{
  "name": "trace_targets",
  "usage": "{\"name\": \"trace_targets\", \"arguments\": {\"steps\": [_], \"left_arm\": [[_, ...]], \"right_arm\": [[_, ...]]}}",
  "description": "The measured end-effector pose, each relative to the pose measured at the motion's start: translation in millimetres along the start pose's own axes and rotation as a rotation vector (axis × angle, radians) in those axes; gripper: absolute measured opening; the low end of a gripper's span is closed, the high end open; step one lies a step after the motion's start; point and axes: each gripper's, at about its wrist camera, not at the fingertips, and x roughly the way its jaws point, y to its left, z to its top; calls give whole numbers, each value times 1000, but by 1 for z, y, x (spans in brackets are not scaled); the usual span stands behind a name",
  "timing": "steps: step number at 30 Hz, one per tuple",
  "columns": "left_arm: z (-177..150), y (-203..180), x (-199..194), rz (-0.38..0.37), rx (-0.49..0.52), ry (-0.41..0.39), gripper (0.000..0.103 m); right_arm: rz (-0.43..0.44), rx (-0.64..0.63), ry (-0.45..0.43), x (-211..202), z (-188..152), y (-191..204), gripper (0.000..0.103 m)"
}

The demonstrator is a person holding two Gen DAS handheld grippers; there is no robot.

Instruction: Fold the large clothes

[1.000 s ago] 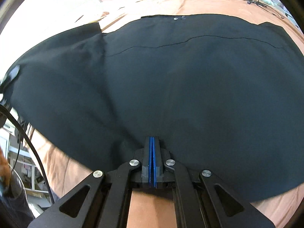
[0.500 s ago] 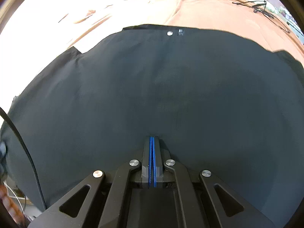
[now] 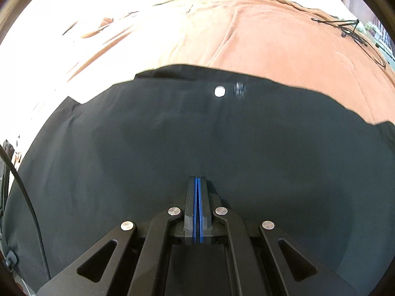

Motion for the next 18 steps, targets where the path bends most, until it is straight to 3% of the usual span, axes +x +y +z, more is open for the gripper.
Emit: {"name": "trace_targets", "arguments": {"steps": [10,14,18], "left_arm": [[-2,8,0,5,-31,-7,11],[-4,8,-1,5,-40,-10,11],[-3,4,-3,11,-33,-12,11]], "right_arm": [[-30,-11,-2,28,26,6,0],[-70,-24,-6,14,27,6,0],[-77,-93,-50,-27,14,14,0]]}}
